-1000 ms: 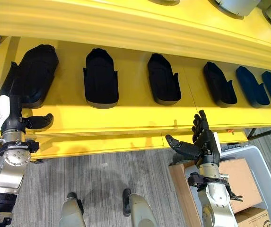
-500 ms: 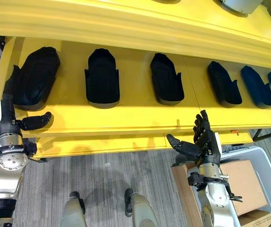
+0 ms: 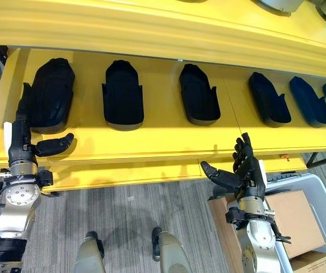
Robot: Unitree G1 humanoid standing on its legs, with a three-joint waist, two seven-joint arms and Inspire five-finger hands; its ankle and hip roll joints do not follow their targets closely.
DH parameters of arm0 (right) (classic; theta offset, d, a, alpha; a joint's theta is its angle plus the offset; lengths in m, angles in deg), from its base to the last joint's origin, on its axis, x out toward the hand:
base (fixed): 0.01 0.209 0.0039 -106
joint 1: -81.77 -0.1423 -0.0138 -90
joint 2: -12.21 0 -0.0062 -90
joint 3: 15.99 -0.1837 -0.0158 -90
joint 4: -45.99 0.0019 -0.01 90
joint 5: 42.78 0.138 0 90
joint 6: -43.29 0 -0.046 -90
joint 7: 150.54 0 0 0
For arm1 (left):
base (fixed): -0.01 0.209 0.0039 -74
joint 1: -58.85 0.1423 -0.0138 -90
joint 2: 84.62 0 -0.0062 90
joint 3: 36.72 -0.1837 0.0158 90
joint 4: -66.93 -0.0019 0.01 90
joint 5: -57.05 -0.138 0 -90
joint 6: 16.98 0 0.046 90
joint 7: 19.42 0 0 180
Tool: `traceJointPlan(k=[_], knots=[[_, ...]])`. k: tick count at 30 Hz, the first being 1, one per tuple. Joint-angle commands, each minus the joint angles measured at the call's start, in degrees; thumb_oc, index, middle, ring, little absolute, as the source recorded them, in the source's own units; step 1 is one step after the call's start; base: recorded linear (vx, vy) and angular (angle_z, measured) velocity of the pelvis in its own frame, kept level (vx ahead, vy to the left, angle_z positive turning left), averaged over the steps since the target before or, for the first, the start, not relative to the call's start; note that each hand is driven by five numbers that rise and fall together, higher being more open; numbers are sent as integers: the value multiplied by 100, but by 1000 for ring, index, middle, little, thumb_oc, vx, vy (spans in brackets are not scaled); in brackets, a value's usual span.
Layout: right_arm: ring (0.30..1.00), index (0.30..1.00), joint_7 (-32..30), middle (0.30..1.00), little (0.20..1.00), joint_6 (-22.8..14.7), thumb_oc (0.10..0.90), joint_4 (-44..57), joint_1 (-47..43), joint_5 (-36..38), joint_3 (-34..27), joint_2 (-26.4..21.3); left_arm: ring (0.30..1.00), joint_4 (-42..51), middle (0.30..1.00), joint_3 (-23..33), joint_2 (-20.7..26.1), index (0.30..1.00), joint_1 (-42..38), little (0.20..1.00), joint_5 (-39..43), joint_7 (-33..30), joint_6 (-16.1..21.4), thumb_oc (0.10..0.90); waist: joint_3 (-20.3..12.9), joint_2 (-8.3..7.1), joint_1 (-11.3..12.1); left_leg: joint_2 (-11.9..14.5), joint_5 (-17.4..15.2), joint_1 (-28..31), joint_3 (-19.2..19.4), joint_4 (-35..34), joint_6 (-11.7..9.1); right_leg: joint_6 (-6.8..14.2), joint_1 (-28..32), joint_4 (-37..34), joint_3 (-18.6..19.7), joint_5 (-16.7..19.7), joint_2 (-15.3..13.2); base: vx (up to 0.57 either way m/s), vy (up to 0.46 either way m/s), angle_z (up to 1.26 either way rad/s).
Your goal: Move parts from the plastic box to the shelf.
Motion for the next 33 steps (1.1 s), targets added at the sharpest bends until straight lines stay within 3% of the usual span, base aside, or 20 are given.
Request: traceJointPlan(k=[1,11,25,33], knots=[[1000,1000,-134,1000,1000,-654,900,448,-287,-66,-640,-252,1000,304,1000,-205,-46,1000,-514,1000,256,42,506,900,-333,152,-99,384,-44,323,215,-191,124,-39,302,-133,330,-237,-47,0,0,0],[1000,1000,-151,1000,1000,-699,900,478,-274,-50,-665,-242,1000,428,1000,-91,-23,1000,-458,1000,210,-42,535,900,-318,179,-89,370,-41,290,211,-190,138,-48,245,-95,333,-253,-55,0,0,0],[1000,1000,-117,1000,1000,-914,900,493,-198,28,-669,-338,1000,1501,1000,712,333,1000,-459,1000,-552,-861,836,900,-364,211,-27,337,-75,280,212,-201,134,-41,233,-71,320,-268,-78,0,0,0],[1000,1000,-81,1000,1000,-1010,900,525,-143,82,-711,-357,1000,2040,1000,840,406,1000,-361,1000,-741,-862,1046,900,-375,224,-14,341,-75,328,206,-217,124,-29,281,-73,322,-268,-82,0,0,0]])
